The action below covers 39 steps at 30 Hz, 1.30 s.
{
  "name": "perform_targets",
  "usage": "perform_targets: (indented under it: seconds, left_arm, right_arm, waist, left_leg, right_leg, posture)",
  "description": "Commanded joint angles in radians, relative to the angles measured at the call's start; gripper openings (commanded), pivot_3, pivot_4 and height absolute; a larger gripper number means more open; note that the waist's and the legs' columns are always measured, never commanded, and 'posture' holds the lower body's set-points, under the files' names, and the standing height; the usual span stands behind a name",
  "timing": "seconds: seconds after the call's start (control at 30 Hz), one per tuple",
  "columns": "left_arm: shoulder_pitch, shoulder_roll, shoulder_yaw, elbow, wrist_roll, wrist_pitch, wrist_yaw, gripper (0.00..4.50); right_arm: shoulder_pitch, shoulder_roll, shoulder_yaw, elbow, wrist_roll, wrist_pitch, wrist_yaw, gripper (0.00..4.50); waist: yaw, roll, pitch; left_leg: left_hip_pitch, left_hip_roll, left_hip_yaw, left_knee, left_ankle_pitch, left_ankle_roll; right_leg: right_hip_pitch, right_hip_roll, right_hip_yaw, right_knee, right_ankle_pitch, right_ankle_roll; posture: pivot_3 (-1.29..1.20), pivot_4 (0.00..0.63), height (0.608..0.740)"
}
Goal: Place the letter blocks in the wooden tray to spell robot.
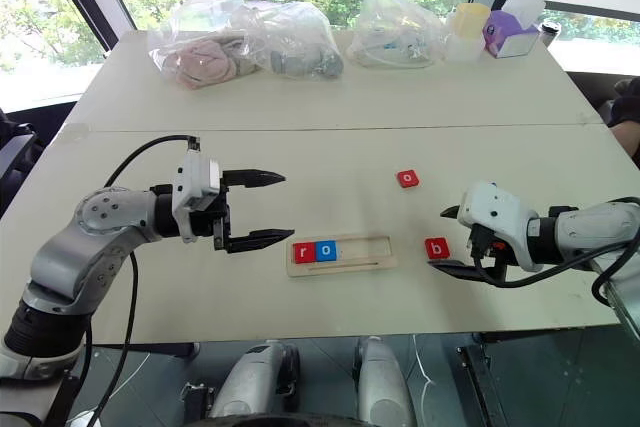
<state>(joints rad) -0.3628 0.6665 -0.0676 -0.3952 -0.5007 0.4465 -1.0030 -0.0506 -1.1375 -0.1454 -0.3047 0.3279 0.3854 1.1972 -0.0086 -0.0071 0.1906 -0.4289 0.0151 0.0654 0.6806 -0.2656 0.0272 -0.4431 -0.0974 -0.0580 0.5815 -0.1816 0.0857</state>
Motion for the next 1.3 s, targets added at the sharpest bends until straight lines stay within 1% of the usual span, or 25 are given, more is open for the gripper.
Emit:
perform_targets:
  seconds: [0.03,0.13,0.27,0.43,0.63,0.83,1.1,1.3]
  left_arm:
    - [-0.021,0.002,-0.001,-0.013,0.002,-0.016,-0.009,4.5]
    - [-0.023,0.003,-0.001,-0.024,0.002,-0.009,-0.006,4.5]
    - [-0.018,0.008,0.004,-0.036,0.0,-0.003,-0.002,4.5]
    - [-0.014,0.012,0.01,-0.049,-0.003,0.005,0.006,4.5]
    - [-0.007,0.017,0.013,-0.066,-0.009,0.017,0.012,4.5]
    - [-0.01,0.021,0.017,-0.071,-0.009,0.022,0.01,4.5]
    - [-0.017,0.023,0.015,-0.068,-0.007,0.022,0.008,4.5]
    - [-0.02,0.021,0.01,-0.063,-0.005,0.017,0.006,4.5]
  right_arm:
    - [-0.087,0.03,0.055,0.15,-0.051,-0.2,0.07,4.42]
    - [-0.161,0.067,0.117,0.286,-0.089,-0.304,0.112,4.42]
    - [-0.216,0.111,0.17,0.39,-0.119,-0.391,0.148,4.42]
    - [-0.256,0.14,0.208,0.499,-0.153,-0.464,0.175,4.42]
    - [-0.292,0.167,0.225,0.605,-0.18,-0.523,0.189,4.42]
    - [-0.295,0.185,0.238,0.651,-0.196,-0.536,0.189,4.42]
    - [-0.3,0.167,0.231,0.714,-0.211,-0.554,0.192,4.42]
    - [-0.293,0.16,0.23,0.712,-0.206,-0.542,0.201,4.42]
  waist:
    - [0.0,0.0,0.0]
    - [-0.001,0.0,0.0]
    - [0.0,0.0,0.0]
    - [0.005,0.0,0.0]
    - [0.014,0.0,0.0]
    - [0.02,0.0,0.0]
    - [0.021,-0.001,-0.001]
    - [0.022,-0.001,-0.001]
  left_leg:
    - [0.0,0.0,0.001,0.001,0.0,0.0]
    - [0.001,0.0,0.001,0.002,0.0,0.0]
    - [0.003,0.0,0.001,0.002,0.0,0.0]
    - [0.003,0.0,0.002,0.002,0.0,0.0]
    - [0.004,0.0,0.003,0.003,0.0,0.0]
    - [0.007,0.0,0.003,0.003,0.001,0.0]
    - [0.011,0.001,0.004,0.004,0.001,-0.001]
    - [0.014,0.001,0.004,0.004,0.001,-0.001]
  right_leg:
    - [0.0,0.0,0.001,0.0,0.0,0.0]
    - [0.0,0.0,0.001,0.002,0.0,0.0]
    - [0.001,0.0,0.001,0.004,0.002,-0.003]
    - [0.0,0.0,0.001,0.005,0.003,-0.004]
    - [0.001,0.0,0.002,0.007,0.003,-0.004]
    - [0.001,0.0,0.002,0.012,0.003,-0.004]
    - [0.005,0.0,0.003,0.012,0.002,-0.004]
    - [0.008,0.0,0.003,0.012,0.002,-0.004]
  posture:
    - [0.0,0.15,0.74]
    - [0.0,0.15,0.74]
    - [0.0,0.15,0.74]
    - [0.0,0.15,0.74]
    - [0.0,0.15,0.74]
    - [0.0,0.15,0.74]
    - [0.0,0.15,0.74]
    - [0.0,0.15,0.74]
